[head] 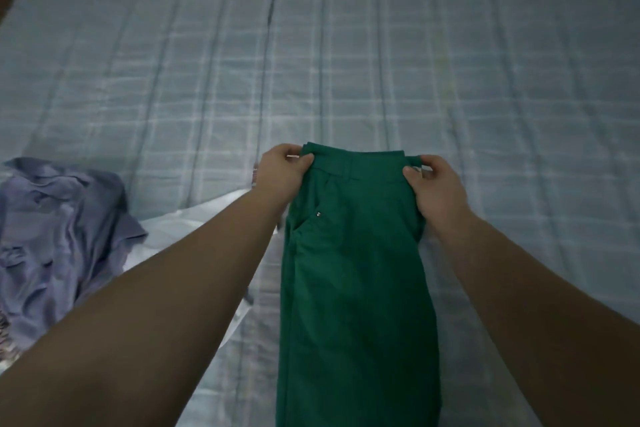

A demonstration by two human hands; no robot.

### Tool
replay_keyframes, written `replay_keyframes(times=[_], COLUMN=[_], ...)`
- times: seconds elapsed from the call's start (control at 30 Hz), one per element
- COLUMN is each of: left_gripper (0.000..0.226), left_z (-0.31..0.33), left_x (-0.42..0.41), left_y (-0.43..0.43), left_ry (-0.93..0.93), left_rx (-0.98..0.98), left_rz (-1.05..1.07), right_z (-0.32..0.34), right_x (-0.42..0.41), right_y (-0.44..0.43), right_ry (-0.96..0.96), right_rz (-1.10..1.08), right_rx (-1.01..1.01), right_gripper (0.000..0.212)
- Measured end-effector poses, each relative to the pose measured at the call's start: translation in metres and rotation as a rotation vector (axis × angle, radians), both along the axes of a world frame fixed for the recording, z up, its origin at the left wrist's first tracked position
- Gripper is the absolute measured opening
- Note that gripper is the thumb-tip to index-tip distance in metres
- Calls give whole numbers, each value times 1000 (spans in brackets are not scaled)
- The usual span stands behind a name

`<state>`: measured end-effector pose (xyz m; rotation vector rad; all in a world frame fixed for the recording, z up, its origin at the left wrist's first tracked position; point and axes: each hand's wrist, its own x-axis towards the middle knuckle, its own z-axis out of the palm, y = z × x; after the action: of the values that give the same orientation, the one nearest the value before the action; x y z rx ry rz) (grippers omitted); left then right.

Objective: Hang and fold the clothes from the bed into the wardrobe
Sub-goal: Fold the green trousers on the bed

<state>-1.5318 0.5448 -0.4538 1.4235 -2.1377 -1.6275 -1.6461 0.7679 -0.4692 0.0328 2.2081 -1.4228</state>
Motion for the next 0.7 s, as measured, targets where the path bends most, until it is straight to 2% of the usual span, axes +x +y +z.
replay_keyframes(times=[0.1, 0.17, 0.27, 0.4, 0.7], left_gripper=[36, 42, 49, 55, 51], left_z=[-20, -22, -17, -10, -4], left_x=[3, 12, 39, 97, 253], left_y=[0, 1, 13, 49, 152], left_ry=[-26, -38, -66, -135, -237], left_rx=[-54, -77, -49, 31, 100], left_rz=[-11, -40, -71, -88, -85], right_z=[-21, -18, -13, -8, 14], right_x=[-2, 6, 27, 81, 228], right_y=[3, 8, 25, 50, 120], right_ry=[-49, -36, -2, -49, -114], right_rz=[-82, -83, -95, -88, -12], right_rx=[-34, -25, 7, 57, 200], right_gripper=[36, 42, 41, 40, 41])
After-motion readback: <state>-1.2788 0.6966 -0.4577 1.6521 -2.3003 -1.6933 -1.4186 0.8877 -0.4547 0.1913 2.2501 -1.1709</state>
